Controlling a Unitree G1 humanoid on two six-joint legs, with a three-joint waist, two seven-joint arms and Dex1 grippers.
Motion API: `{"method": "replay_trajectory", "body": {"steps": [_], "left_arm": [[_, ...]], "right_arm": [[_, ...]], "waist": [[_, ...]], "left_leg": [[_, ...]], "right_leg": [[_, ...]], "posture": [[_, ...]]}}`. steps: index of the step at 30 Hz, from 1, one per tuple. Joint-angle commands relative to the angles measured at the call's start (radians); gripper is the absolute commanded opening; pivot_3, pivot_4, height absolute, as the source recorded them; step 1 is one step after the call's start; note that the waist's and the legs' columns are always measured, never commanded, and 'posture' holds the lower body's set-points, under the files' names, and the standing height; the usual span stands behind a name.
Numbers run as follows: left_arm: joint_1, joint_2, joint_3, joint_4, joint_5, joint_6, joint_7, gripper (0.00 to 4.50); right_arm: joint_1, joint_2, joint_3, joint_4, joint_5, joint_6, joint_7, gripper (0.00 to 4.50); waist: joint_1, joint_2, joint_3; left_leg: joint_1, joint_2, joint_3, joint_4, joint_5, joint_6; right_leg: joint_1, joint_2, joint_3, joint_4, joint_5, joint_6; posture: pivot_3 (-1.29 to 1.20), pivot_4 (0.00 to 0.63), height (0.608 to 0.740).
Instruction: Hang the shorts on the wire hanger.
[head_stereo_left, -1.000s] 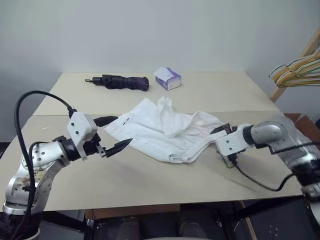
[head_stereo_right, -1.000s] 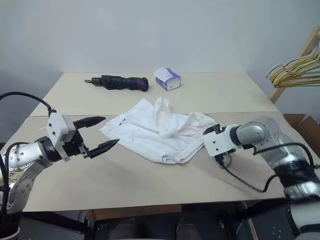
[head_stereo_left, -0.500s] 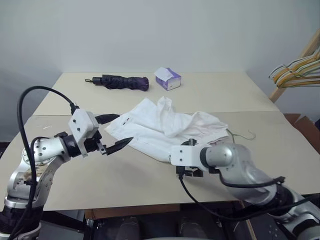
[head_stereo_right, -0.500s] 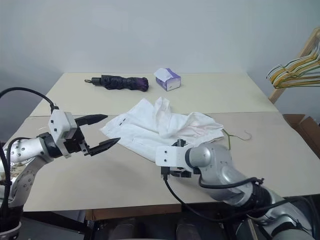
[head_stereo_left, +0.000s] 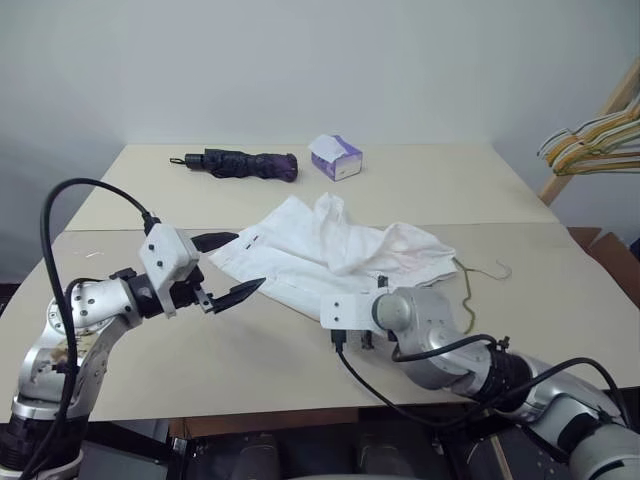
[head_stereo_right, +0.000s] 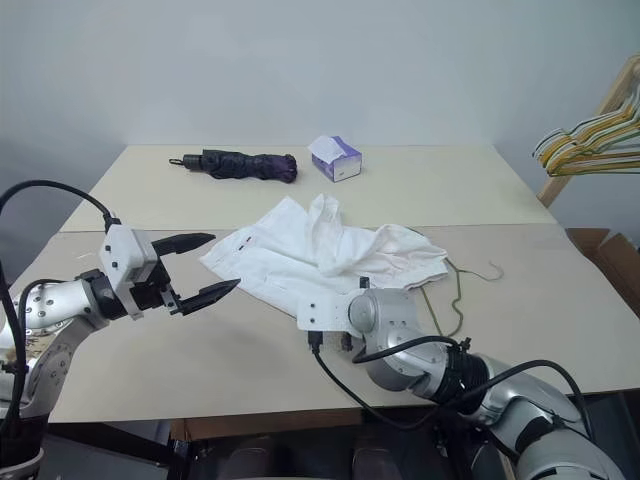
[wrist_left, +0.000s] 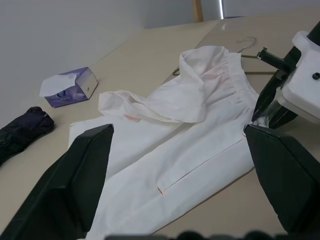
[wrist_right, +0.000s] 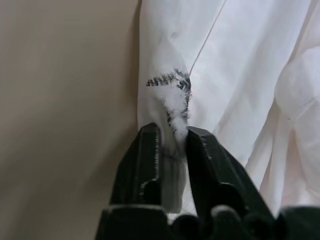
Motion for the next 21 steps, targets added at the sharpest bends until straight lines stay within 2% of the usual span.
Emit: {"method": "replay_trajectory", "body": {"steps": [1,6,8,12,15,18,21], "left_arm": [[0.003,0.017,-0.004,-0.008,0.035,-0.03,-0.001,4.5],[0.047,0.082,-0.038,0.073,0.144,-0.137,-0.076,4.5],[0.044,0.128,-0.091,0.175,0.256,-0.256,-0.104,4.5],[-0.005,0.171,-0.185,0.361,0.413,-0.45,-0.12,4.5],[-0.099,0.148,-0.252,0.506,0.54,-0.54,-0.053,4.5],[-0.177,0.117,-0.291,0.602,0.583,-0.581,-0.034,4.5],[-0.248,0.098,-0.366,0.717,0.675,-0.668,-0.017,4.5]], "right_arm": [[-0.018,-0.049,-0.034,-0.03,-0.013,-0.039,0.014,0.06],[0.021,-0.145,-0.15,-0.088,0.069,-0.163,0.055,0.06],[0.047,-0.231,-0.2,-0.103,0.087,-0.284,0.065,0.06],[0.101,-0.296,-0.282,-0.091,0.115,-0.406,0.063,0.06],[0.13,-0.314,-0.322,-0.074,0.125,-0.454,0.075,0.06],[0.152,-0.311,-0.351,-0.068,0.128,-0.471,0.077,0.06],[0.169,-0.305,-0.394,-0.076,0.142,-0.474,0.088,0.06]], "waist": [[0.0,0.0,0.0],[-0.001,0.0,0.0],[0.0,0.0,0.0],[-0.001,0.0,0.0],[-0.001,0.0,0.0],[0.001,0.0,0.0],[0.0,0.0,0.0]], "left_leg": [[0.0,0.0,0.0,0.0,0.0,0.0],[0.0,0.0,0.0,0.0,0.0,0.0],[0.0,0.0,0.0,0.0,0.0,0.0],[0.0,0.0,0.0,0.0,-0.004,-0.007],[-0.001,0.0,0.001,0.0,-0.004,-0.007],[-0.002,0.0,0.001,0.0,-0.002,-0.004],[-0.005,0.0,0.001,0.001,0.0,0.0]], "right_leg": [[0.0,0.0,0.0,0.0,0.0,0.0],[-0.001,0.0,0.0,0.0,-0.001,0.001],[-0.001,0.0,0.0,0.0,-0.002,0.002],[-0.004,-0.001,-0.001,-0.001,-0.008,-0.002],[-0.003,-0.001,-0.001,-0.001,-0.008,-0.002],[-0.002,-0.001,-0.001,0.0,-0.003,0.005],[-0.003,-0.001,-0.001,-0.001,-0.001,0.003]], "posture": [[0.05,0.01,0.74],[0.04,0.004,0.74],[0.03,0.0,0.74],[0.02,0.0,0.74],[0.0,0.0,0.74],[0.0,0.0,0.74],[-0.01,0.0,0.74]]}}
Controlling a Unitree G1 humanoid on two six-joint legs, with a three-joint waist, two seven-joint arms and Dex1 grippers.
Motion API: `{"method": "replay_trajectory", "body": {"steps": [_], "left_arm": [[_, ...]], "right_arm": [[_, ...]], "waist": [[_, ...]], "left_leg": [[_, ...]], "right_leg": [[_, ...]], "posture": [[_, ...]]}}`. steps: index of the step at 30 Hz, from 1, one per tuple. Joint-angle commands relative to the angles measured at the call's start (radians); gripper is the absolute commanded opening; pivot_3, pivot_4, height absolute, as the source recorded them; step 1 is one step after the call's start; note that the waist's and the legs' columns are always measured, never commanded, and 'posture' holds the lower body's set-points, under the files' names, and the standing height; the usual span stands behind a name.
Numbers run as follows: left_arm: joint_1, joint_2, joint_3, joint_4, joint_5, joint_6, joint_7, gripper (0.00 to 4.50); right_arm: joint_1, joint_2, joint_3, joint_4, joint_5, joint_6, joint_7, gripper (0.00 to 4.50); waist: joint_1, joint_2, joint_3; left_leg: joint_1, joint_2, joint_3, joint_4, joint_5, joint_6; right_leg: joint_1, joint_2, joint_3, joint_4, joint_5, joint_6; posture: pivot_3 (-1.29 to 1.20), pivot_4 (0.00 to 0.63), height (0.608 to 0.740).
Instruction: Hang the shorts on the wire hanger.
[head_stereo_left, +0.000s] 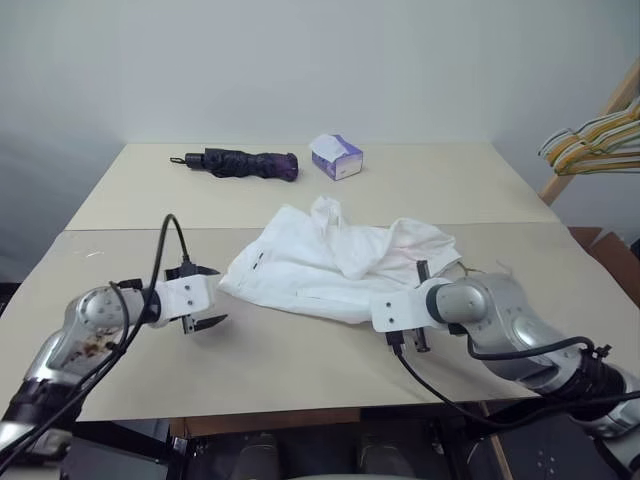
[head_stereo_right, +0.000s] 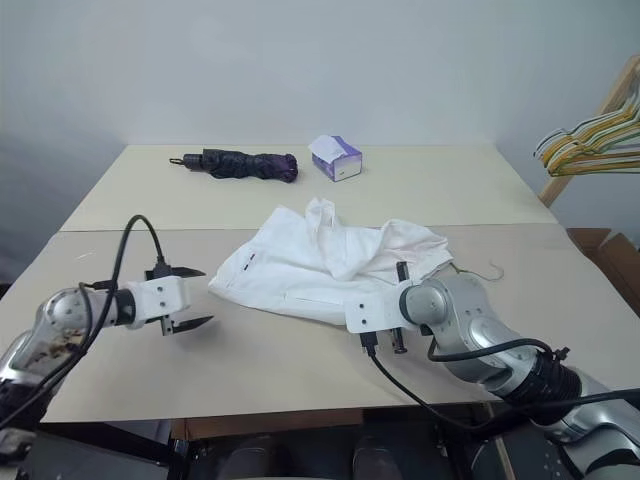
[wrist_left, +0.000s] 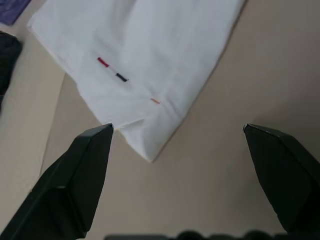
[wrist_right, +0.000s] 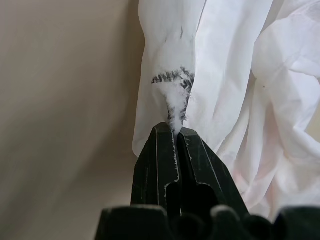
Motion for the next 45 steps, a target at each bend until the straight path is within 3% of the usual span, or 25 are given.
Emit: {"method": "replay_trajectory", "body": {"steps": [1,4,9,12,20,24,30,35,42,45], "left_arm": [[-0.081,-0.017,-0.081,0.122,0.101,-0.106,0.013,4.5],[-0.133,-0.055,-0.108,0.203,0.091,-0.106,-0.022,4.5],[-0.231,-0.105,-0.186,0.356,0.207,-0.183,0.037,4.5],[-0.299,-0.154,-0.214,0.46,0.267,-0.204,0.127,3.94],[-0.424,-0.243,-0.246,0.636,0.31,-0.246,0.202,1.21],[-0.442,-0.24,-0.249,0.665,0.315,-0.281,0.212,0.13],[-0.431,-0.181,-0.227,0.636,0.28,-0.336,0.157,0.03],[-0.333,-0.05,-0.197,0.486,0.188,-0.381,0.01,0.03],[-0.006,0.152,-0.047,-0.01,-0.09,-0.169,-0.172,0.03],[0.216,0.25,0.054,-0.257,-0.173,-0.087,-0.204,0.03]], "right_arm": [[-0.001,-0.005,-0.082,-0.015,0.014,-0.015,0.007,0.06],[-0.002,-0.001,-0.101,-0.003,0.0,-0.017,0.002,0.06],[-0.004,0.004,-0.12,0.007,-0.003,-0.021,0.001,0.06],[-0.004,0.009,-0.125,0.005,-0.002,-0.02,0.004,0.0],[-0.003,0.013,-0.131,0.005,-0.009,-0.022,0.0,0.0],[0.003,0.014,-0.138,0.006,-0.007,-0.034,-0.002,0.0],[0.034,0.011,-0.151,0.058,-0.008,-0.177,-0.059,0.0],[0.061,-0.01,-0.186,0.174,0.011,-0.436,-0.143,0.0],[0.092,-0.028,-0.256,0.308,0.074,-0.748,-0.215,0.0],[0.124,-0.052,-0.288,0.351,0.126,-0.895,-0.217,0.0]], "waist": [[-0.001,0.0,0.0],[-0.002,0.002,-0.001],[0.004,0.009,-0.006],[0.004,0.012,-0.01],[-0.003,0.012,-0.011],[-0.005,0.012,-0.011],[-0.012,0.012,-0.011],[-0.04,0.012,-0.011],[-0.061,0.011,-0.011],[-0.059,0.011,-0.01]], "left_leg": [[-0.001,0.0,0.0,0.0,0.0,0.0],[-0.001,0.0,0.0,0.001,0.0,0.0],[0.002,0.0,0.0,0.003,0.0,0.0],[0.006,-0.001,0.0,0.004,0.0,0.0],[0.0,-0.001,0.0,0.006,0.0,0.0],[0.0,-0.001,0.0,0.007,0.0,0.0],[-0.003,0.0,0.0,0.007,0.0,0.0],[-0.008,0.0,0.0,0.007,0.0,0.0],[-0.012,0.001,0.0,0.008,0.0,0.0],[-0.011,0.001,0.0,0.008,0.0,0.0]], "right_leg": [[-0.001,0.0,0.0,0.0,0.0,-0.001],[-0.001,0.0,0.0,0.001,0.001,-0.001],[0.003,0.0,-0.001,0.001,-0.002,0.004],[0.006,-0.001,-0.001,0.0,-0.003,0.006],[0.005,-0.001,-0.001,0.001,-0.002,0.007],[0.004,0.0,-0.001,0.001,-0.002,0.007],[0.002,0.0,-0.001,0.001,-0.002,0.007],[-0.003,0.0,-0.001,0.001,0.002,0.002],[-0.009,0.0,0.0,0.003,0.003,0.0],[-0.008,0.0,0.001,0.003,0.003,0.0]], "posture": [[-0.02,0.0,0.74],[-0.03,0.0,0.74],[-0.04,0.0,0.74],[-0.05,0.0,0.74],[-0.06,0.0,0.74],[-0.06,0.0,0.74],[-0.06,0.0,0.74],[-0.05,0.0,0.74],[-0.04,0.007,0.74],[-0.03,0.019,0.74]]}}
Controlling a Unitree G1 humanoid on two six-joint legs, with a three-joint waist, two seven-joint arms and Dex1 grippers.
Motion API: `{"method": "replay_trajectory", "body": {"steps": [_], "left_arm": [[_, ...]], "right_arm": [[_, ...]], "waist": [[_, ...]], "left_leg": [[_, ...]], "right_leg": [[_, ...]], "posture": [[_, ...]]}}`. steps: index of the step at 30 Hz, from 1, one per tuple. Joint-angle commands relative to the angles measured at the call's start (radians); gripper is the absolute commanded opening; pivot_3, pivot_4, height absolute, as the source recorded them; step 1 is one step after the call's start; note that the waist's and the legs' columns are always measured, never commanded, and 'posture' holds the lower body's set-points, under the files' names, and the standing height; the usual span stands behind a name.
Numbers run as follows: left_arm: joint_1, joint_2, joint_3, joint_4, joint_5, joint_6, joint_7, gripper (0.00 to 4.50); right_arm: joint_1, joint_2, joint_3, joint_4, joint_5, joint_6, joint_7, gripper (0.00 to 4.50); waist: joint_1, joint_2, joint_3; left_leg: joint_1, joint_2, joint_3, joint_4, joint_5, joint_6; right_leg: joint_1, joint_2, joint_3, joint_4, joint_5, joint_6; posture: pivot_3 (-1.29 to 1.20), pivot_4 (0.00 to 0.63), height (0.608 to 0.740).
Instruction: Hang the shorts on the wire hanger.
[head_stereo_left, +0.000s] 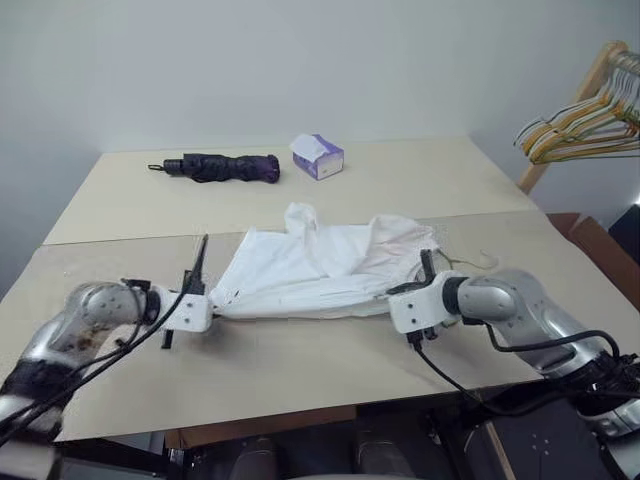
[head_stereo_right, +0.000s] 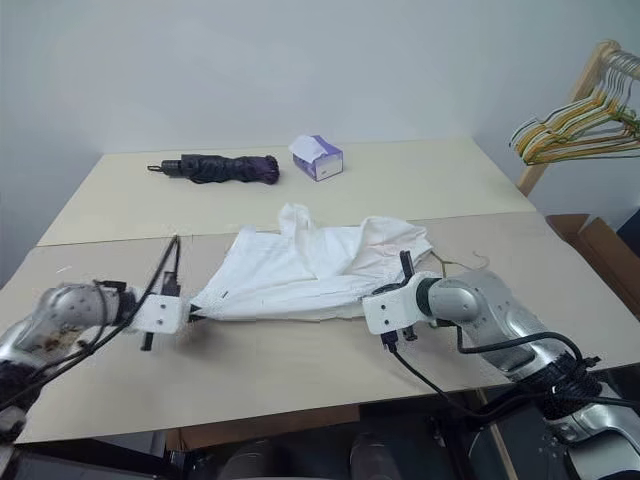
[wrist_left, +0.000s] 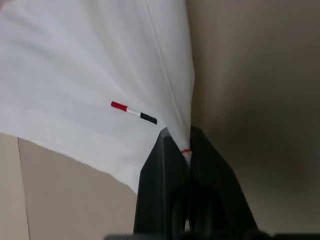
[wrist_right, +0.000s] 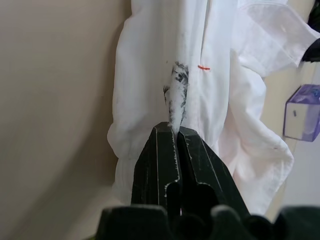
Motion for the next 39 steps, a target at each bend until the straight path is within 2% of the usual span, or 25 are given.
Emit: {"method": "replay_trajectory", "body": {"steps": [1,5,8,11,14,16,18,19,21,25,28,30,32,34,37,39], "left_arm": [[0.201,0.11,0.133,-0.261,-0.096,0.077,-0.042,0.03],[0.403,0.163,0.245,-0.452,-0.172,0.157,-0.072,0.03],[0.462,0.156,0.287,-0.514,-0.211,0.221,-0.076,0.03],[0.41,0.115,0.254,-0.495,-0.17,0.241,-0.031,0.03],[0.29,0.047,0.21,-0.469,-0.171,0.296,0.005,0.03],[0.144,-0.054,0.187,-0.463,-0.194,0.434,0.088,0.03],[0.024,-0.133,0.172,-0.436,-0.185,0.515,0.151,0.03],[-0.066,-0.173,0.156,-0.375,-0.148,0.526,0.19,0.03],[-0.221,-0.236,0.132,-0.25,-0.073,0.523,0.264,0.03],[-0.67,-0.345,0.068,0.201,0.123,0.446,0.517,0.03],[-1.006,-0.418,0.072,0.588,0.228,0.321,0.882,0.03],[-1.18,-0.449,0.109,0.767,0.231,0.216,1.07,0.03],[-1.278,-0.455,0.117,0.863,0.226,0.116,1.124,0.03],[-1.315,-0.452,0.11,0.913,0.232,0.037,1.137,0.03],[-1.29,-0.439,0.107,0.919,0.215,-0.064,1.048,0.03],[-1.221,-0.43,0.107,0.879,0.193,-0.118,0.958,0.03]], "right_arm": [[0.024,-0.042,-0.084,0.041,0.067,-0.161,-0.006,0.0],[0.067,-0.114,-0.113,0.078,0.186,-0.325,0.084,0.0],[0.064,-0.163,-0.107,0.122,0.265,-0.423,0.179,0.0],[0.019,-0.14,-0.105,0.163,0.283,-0.407,0.209,0.0],[-0.062,-0.092,-0.102,0.209,0.261,-0.321,0.22,0.0],[-0.164,-0.029,-0.103,0.278,0.24,-0.228,0.207,0.0],[-0.255,0.029,-0.108,0.375,0.234,-0.215,0.189,0.0],[-0.334,0.062,-0.1,0.462,0.188,-0.211,0.151,0.0],[-0.47,0.115,-0.082,0.627,0.09,-0.226,0.054,0.0],[-0.81,0.268,-0.049,1.039,-0.124,-0.227,-0.443,0.0],[-0.995,0.351,-0.075,1.226,-0.187,-0.197,-0.857,0.0],[-1.071,0.371,-0.105,1.29,-0.194,-0.226,-1.083,0.0],[-1.102,0.371,-0.126,1.32,-0.179,-0.301,-1.181,0.0],[-1.109,0.361,-0.116,1.337,-0.2,-0.348,-1.263,0.0],[-1.065,0.34,-0.104,1.352,-0.204,-0.419,-1.236,0.0],[-1.008,0.322,-0.09,1.349,-0.21,-0.469,-1.202,0.0]], "waist": [[0.0,0.0,0.001],[0.007,0.0,0.003],[0.016,0.001,0.008],[0.022,0.001,0.008],[0.026,0.001,0.008],[0.027,0.001,0.007],[0.027,0.001,0.007],[0.027,0.0,0.007],[0.026,0.0,0.007],[0.026,0.0,0.007],[0.024,0.0,0.007],[0.027,-0.001,0.007],[0.03,-0.001,0.007],[0.032,-0.001,0.007],[0.029,-0.001,0.007],[0.026,-0.001,0.007]], "left_leg": [[0.0,0.0,0.0,0.0,0.0,0.0],[0.002,0.001,0.001,0.0,0.0,0.0],[0.01,0.001,0.001,0.0,0.0,0.0],[0.025,0.002,0.001,-0.003,-0.001,0.0],[0.028,0.001,0.002,-0.003,-0.003,-0.004],[0.029,0.0,0.002,-0.004,-0.003,-0.003],[0.028,-0.001,0.002,-0.004,-0.001,0.001],[0.027,0.0,0.002,-0.003,-0.001,0.001],[0.026,-0.001,0.001,-0.002,-0.001,0.001],[0.023,-0.003,0.0,-0.001,0.0,0.001],[0.012,-0.003,-0.001,-0.001,0.0,0.001],[0.001,-0.004,-0.001,-0.003,-0.001,0.001],[-0.014,-0.006,-0.001,-0.007,0.0,-0.001],[-0.015,-0.007,0.0,-0.012,0.002,-0.005],[-0.015,-0.008,0.0,-0.016,0.001,-0.004],[-0.016,-0.008,0.0,-0.016,0.001,-0.003]], "right_leg": [[0.0,0.0,0.0,0.0,0.0,0.0],[0.001,0.0,0.001,0.0,0.0,-0.001],[0.01,-0.001,0.0,-0.001,-0.009,-0.002],[0.019,-0.002,0.001,-0.003,-0.011,-0.002],[0.021,-0.002,0.002,-0.003,-0.011,-0.003],[0.022,-0.001,0.002,-0.003,-0.011,-0.003],[0.026,-0.001,0.002,-0.002,-0.01,-0.002],[0.026,-0.001,0.002,-0.003,-0.004,0.004],[0.026,0.0,0.002,-0.002,-0.001,0.002],[0.024,0.0,0.002,-0.003,0.0,0.001],[0.012,0.0,0.003,0.0,0.002,0.001],[-0.001,-0.001,0.005,0.0,0.002,0.001],[-0.018,-0.003,0.005,0.007,0.003,0.002],[-0.021,-0.004,0.006,0.007,0.003,0.002],[-0.02,-0.004,0.006,0.001,0.002,0.003],[-0.019,-0.003,0.005,-0.002,0.002,0.003]], "posture": [[-0.03,0.019,0.74],[-0.01,0.029,0.74],[0.0,0.029,0.74],[0.0,0.024,0.74],[0.0,0.016,0.74],[-0.01,0.0,0.74],[-0.01,0.0,0.74],[-0.01,0.0,0.74],[-0.01,0.0,0.74],[0.01,0.0,0.74],[0.02,0.0,0.74],[0.02,0.0,0.74],[0.01,0.0,0.74],[0.01,0.0,0.74],[0.0,0.0,0.74],[0.0,0.0,0.74]]}}
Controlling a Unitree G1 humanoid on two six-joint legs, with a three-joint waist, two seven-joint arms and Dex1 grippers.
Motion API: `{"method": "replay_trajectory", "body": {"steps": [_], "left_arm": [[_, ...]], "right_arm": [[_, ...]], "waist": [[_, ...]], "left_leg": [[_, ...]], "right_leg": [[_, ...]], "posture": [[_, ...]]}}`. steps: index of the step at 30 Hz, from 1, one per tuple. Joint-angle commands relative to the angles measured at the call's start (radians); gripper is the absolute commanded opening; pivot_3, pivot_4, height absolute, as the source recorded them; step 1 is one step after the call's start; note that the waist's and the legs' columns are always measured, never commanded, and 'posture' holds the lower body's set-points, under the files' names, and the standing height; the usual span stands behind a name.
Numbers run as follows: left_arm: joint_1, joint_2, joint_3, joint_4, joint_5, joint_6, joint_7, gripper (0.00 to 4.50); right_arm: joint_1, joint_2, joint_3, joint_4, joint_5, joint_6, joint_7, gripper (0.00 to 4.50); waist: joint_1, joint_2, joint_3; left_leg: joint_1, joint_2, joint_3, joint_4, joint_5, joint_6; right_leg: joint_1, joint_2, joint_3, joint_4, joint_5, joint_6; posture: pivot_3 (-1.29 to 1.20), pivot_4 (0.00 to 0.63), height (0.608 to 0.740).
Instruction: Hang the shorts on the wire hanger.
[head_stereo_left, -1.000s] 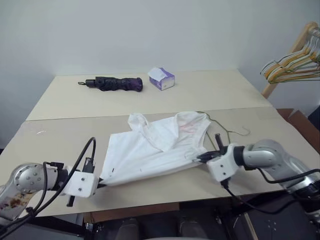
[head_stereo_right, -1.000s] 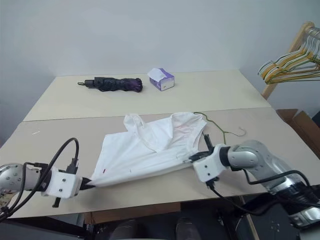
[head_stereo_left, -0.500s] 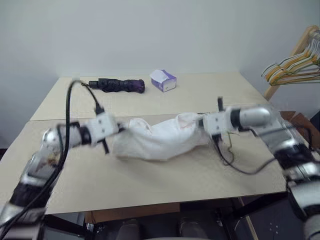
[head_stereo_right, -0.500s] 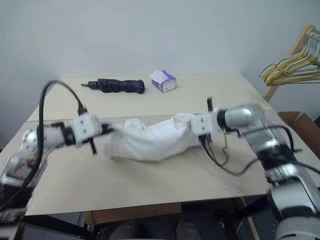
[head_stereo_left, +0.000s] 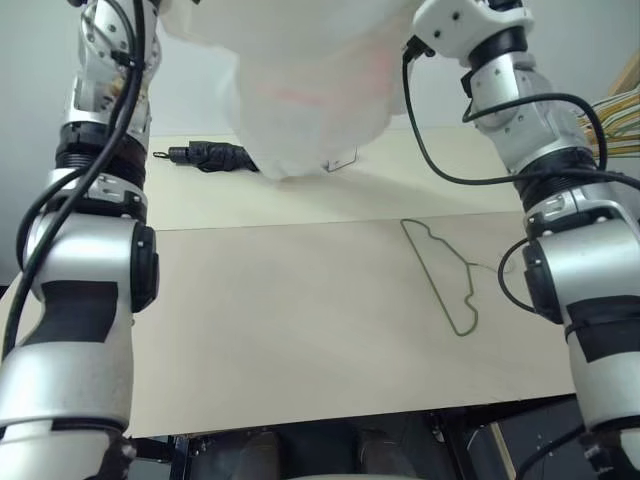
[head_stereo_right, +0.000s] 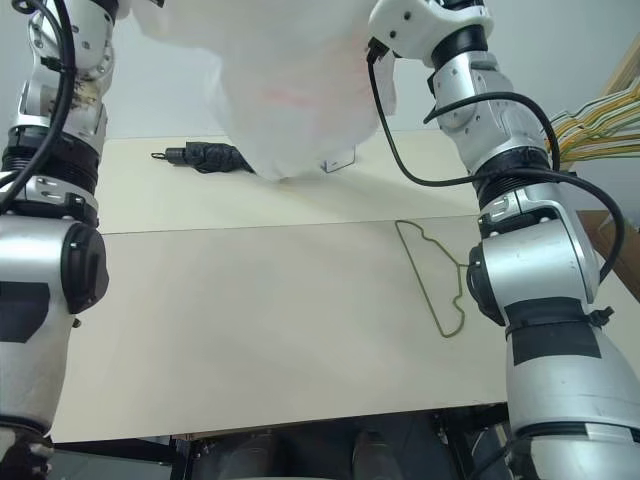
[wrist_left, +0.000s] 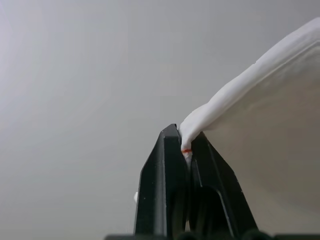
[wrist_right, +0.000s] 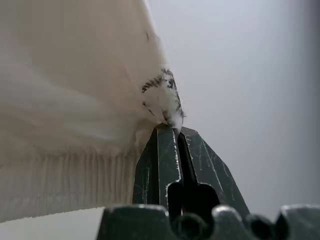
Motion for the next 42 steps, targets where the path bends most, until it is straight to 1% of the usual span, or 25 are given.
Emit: {"method": "replay_trajectory", "body": {"steps": [1,3,5,9,10,11,14,15,18,19,21,22,24,26,27,28,30,33,35,38,42], "left_arm": [[0.111,0.038,0.006,-0.072,-0.041,-0.121,-0.141,0.03],[0.205,0.058,0.008,-0.147,-0.068,-0.151,-0.23,0.03],[0.331,0.077,0.025,-0.273,-0.121,-0.138,-0.327,0.03],[0.635,0.152,0.048,-0.611,-0.273,-0.044,-0.557,0.03],[0.708,0.178,0.053,-0.69,-0.31,-0.014,-0.608,0.03],[0.798,0.213,0.062,-0.786,-0.35,0.029,-0.663,0.03],[1.045,0.316,0.093,-1.025,-0.456,0.15,-0.801,0.03],[1.114,0.347,0.105,-1.083,-0.482,0.185,-0.835,0.03],[1.264,0.424,0.134,-1.183,-0.519,0.206,-0.94,0.03],[1.309,0.455,0.143,-1.207,-0.531,0.205,-0.982,0.03],[1.375,0.505,0.156,-1.243,-0.546,0.228,-1.046,0.03],[1.399,0.525,0.164,-1.257,-0.555,0.234,-1.073,0.03],[1.439,0.56,0.175,-1.286,-0.569,0.247,-1.121,0.03],[1.47,0.581,0.184,-1.324,-0.575,0.288,-1.14,0.03],[1.485,0.591,0.182,-1.343,-0.578,0.3,-1.156,0.03],[1.5,0.6,0.179,-1.36,-0.58,0.306,-1.175,0.03],[1.526,0.609,0.171,-1.39,-0.579,0.302,-1.203,0.03],[1.565,0.618,0.153,-1.439,-0.584,0.311,-1.248,0.03],[1.587,0.618,0.139,-1.466,-0.592,0.297,-1.286,0.03],[1.606,0.598,0.106,-1.507,-0.588,0.308,-1.296,0.03],[1.626,0.594,0.08,-1.532,-0.594,0.297,-1.331,0.03]], "right_arm": [[0.086,-0.048,0.006,-0.008,-0.005,-0.098,0.045,0.0],[0.149,-0.067,0.013,-0.026,-0.006,-0.155,0.08,0.0],[0.222,-0.089,0.021,-0.052,-0.005,-0.221,0.127,0.0],[0.395,-0.141,0.064,-0.126,-0.024,-0.366,0.222,0.0],[0.437,-0.153,0.073,-0.145,-0.028,-0.397,0.245,0.0],[0.487,-0.172,0.085,-0.176,-0.036,-0.429,0.27,0.0],[0.609,-0.219,0.101,-0.257,-0.052,-0.487,0.326,0.0],[0.64,-0.23,0.102,-0.28,-0.053,-0.498,0.342,0.0],[0.702,-0.255,0.1,-0.33,-0.07,-0.51,0.372,0.0],[0.724,-0.266,0.101,-0.346,-0.077,-0.517,0.385,0.0],[0.765,-0.281,0.1,-0.369,-0.072,-0.519,0.421,0.0],[0.786,-0.284,0.095,-0.379,-0.046,-0.51,0.455,0.0],[0.824,-0.293,0.084,-0.4,0.015,-0.487,0.535,0.0],[0.871,-0.3,0.068,-0.449,0.129,-0.442,0.659,0.0],[0.903,-0.313,0.068,-0.493,0.21,-0.4,0.76,0.0],[0.925,-0.327,0.069,-0.525,0.263,-0.383,0.829,0.0],[0.975,-0.347,0.06,-0.61,0.374,-0.3,0.965,0.0],[1.024,-0.383,0.06,-0.71,0.474,-0.233,1.118,0.0],[1.036,-0.4,0.058,-0.748,0.507,-0.189,1.196,0.0],[1.057,-0.429,0.047,-0.809,0.567,-0.118,1.305,0.0],[1.1,-0.452,0.017,-0.883,0.609,-0.055,1.377,0.0]], "waist": [[-0.003,0.0,0.0],[-0.008,0.0,0.0],[-0.013,0.0,0.0],[-0.031,0.0,0.0],[-0.046,0.0,0.0],[-0.054,0.0,0.0],[-0.077,0.0,0.0],[-0.078,0.0,0.0],[-0.084,0.0,0.0],[-0.084,0.0,0.0],[-0.081,-0.002,-0.001],[-0.08,-0.003,-0.002],[-0.077,-0.003,-0.002],[-0.072,-0.003,-0.002],[-0.068,-0.004,-0.002],[-0.063,-0.004,-0.002],[-0.053,-0.004,-0.002],[-0.045,-0.004,-0.002],[-0.044,-0.004,-0.002],[-0.036,-0.004,-0.002],[-0.022,-0.003,-0.001]], "left_leg": [[0.0,-0.001,0.0,0.0,0.0,0.0],[0.001,-0.001,0.0,0.002,0.0,0.001],[0.001,-0.001,0.0,0.004,0.002,0.001],[0.004,-0.001,-0.001,0.005,0.005,0.002],[0.005,-0.001,-0.001,0.005,0.006,0.002],[0.013,0.0,-0.001,0.005,0.006,0.002],[0.023,0.001,-0.001,0.004,0.005,0.003],[0.029,0.002,-0.001,0.004,0.005,0.003],[0.039,0.003,0.0,0.004,0.006,0.004],[0.044,0.003,0.0,0.004,0.006,0.006],[0.056,0.004,0.001,0.003,0.006,0.006],[0.058,0.004,0.001,0.002,0.006,0.006],[0.059,0.005,0.001,0.001,0.006,0.006],[0.056,0.005,0.001,0.001,0.005,0.007],[0.055,0.005,0.001,0.001,0.005,0.007],[0.054,0.005,0.001,0.001,0.005,0.007],[0.053,0.005,0.001,0.001,0.005,0.007],[0.055,0.006,0.002,0.001,0.005,0.008],[0.056,0.007,0.003,0.001,0.005,0.007],[0.056,0.008,0.004,0.001,0.005,0.007],[0.054,0.008,0.006,0.001,0.005,0.008]], "right_leg": [[0.001,0.0,0.0,-0.001,0.0,0.0],[0.002,0.0,0.0,0.0,0.001,0.001],[0.002,0.0,0.0,0.0,0.001,0.001],[0.004,0.0,0.001,0.002,0.002,0.001],[0.005,0.0,0.002,0.003,0.003,0.001],[0.013,0.0,0.002,0.002,0.003,0.001],[0.024,0.001,0.003,0.001,0.003,0.001],[0.029,0.001,0.002,0.001,0.002,0.001],[0.038,0.001,0.004,0.0,0.002,0.0],[0.043,0.001,0.003,0.0,0.002,0.0],[0.055,0.001,0.003,-0.002,-0.005,-0.004],[0.056,0.001,0.003,-0.003,-0.007,-0.002],[0.058,0.001,0.003,-0.004,-0.007,-0.004],[0.057,0.0,0.003,-0.005,-0.006,-0.006],[0.056,0.0,0.003,-0.005,-0.005,-0.006],[0.055,0.0,0.003,-0.005,-0.004,-0.004],[0.055,0.0,0.003,-0.005,-0.002,-0.002],[0.055,0.0,0.003,-0.004,-0.005,-0.007],[0.055,0.0,0.004,-0.004,-0.006,-0.007],[0.054,0.0,0.004,-0.005,-0.006,-0.008],[0.051,-0.001,0.004,-0.005,-0.006,-0.008]], "posture": [[0.0,0.0,0.74],[0.0,0.0,0.74],[0.0,0.0,0.74],[0.0,0.0,0.74],[0.0,0.0,0.74],[0.01,0.0,0.74],[0.01,0.0,0.74],[0.01,0.0,0.74],[0.02,0.0,0.74],[0.02,0.0,0.74],[0.03,0.0,0.74],[0.03,0.0,0.74],[0.04,0.0,0.74],[0.05,0.004,0.74],[0.05,0.004,0.74],[0.05,0.006,0.74],[0.05,0.01,0.74],[0.05,0.007,0.74],[0.04,0.009,0.74],[0.04,0.009,0.74],[0.02,0.021,0.74]]}}
